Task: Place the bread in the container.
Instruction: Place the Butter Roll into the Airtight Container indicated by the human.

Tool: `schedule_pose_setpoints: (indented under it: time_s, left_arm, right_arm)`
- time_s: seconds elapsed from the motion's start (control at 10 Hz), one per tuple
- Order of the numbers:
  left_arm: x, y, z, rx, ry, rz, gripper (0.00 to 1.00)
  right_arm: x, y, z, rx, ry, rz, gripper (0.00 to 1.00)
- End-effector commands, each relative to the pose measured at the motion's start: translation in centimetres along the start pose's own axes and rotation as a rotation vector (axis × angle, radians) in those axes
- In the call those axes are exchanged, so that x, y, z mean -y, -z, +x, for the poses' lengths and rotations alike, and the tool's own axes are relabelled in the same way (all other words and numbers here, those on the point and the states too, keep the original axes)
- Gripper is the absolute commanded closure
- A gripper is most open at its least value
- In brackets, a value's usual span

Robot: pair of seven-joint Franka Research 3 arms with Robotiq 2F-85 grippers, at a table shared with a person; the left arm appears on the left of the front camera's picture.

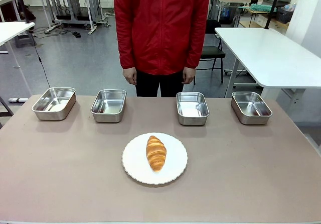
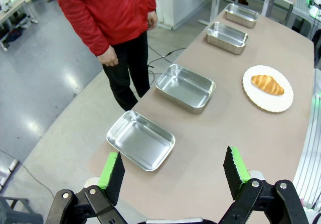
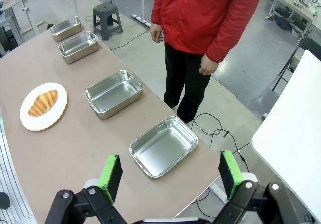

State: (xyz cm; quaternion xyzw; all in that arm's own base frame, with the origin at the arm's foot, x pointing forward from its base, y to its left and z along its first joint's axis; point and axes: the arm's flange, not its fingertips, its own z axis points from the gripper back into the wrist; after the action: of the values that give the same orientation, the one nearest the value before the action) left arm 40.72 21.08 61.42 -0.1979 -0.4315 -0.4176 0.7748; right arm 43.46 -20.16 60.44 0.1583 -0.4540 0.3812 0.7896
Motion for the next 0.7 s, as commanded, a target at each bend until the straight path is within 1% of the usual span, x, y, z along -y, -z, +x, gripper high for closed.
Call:
schedule_pose_setpoints:
  time_s: [0.0,0.6]
  left_arm:
    - [0.15,-0.30,0.05,0.007,0.003,-0.008,0.00]
    - [0.15,-0.30,0.05,0.007,0.003,-0.008,0.00]
  right_arm:
    - [-0.02,-0.04,0.11,0.001,-0.002,0.001,0.00]
    - [-0.02,-0.04,0.11,0.001,-0.002,0.001,0.00]
